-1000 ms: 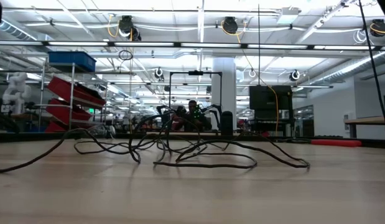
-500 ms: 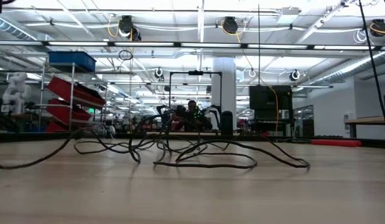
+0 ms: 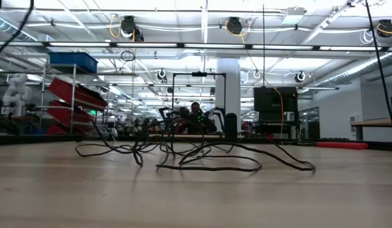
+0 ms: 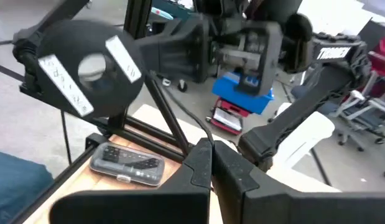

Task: Coil cords
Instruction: Uncoil the black cable wire from the spool

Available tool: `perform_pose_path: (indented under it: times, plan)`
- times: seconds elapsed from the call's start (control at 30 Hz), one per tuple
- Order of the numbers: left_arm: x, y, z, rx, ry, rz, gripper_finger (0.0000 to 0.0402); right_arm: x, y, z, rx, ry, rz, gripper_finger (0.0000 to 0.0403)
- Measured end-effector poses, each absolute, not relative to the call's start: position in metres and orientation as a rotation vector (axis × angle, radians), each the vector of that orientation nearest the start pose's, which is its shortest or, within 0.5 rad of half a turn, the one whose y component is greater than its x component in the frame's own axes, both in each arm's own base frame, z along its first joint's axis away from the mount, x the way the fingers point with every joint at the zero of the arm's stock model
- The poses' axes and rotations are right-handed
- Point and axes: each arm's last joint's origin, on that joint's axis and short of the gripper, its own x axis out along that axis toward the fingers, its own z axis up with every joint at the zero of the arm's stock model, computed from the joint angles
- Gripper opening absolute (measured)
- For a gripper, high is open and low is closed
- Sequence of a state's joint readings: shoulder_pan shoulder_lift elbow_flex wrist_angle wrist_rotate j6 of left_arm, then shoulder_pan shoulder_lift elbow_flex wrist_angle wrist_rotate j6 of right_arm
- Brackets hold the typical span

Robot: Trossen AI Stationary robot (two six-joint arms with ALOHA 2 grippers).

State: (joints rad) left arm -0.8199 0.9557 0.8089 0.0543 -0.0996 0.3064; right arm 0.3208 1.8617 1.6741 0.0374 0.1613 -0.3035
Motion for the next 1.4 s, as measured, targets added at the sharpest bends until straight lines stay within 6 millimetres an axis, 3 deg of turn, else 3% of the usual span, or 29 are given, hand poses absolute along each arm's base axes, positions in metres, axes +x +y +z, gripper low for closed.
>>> perform_pose_path:
  times: [0.27,0.6,0.97,1.4]
  plan:
    - [0.162,-0.147,0.322,0.295,0.103,-0.661,0.0,0.405,0.15,0.373,-0.392,0.076,0.17,0.0]
    - [0.158,-0.135,0.332,0.268,0.063,-0.606,0.0,0.381,0.167,0.383,-0.443,0.124,0.245,0.0]
    - [0.133,-0.137,0.35,0.296,-0.108,-0.774,0.0,0.37,0.171,0.375,-0.457,0.256,0.29,0.0]
    - [0.125,-0.142,0.359,0.324,-0.271,-0.99,0.0,0.368,0.167,0.368,-0.41,0.34,0.289,0.0]
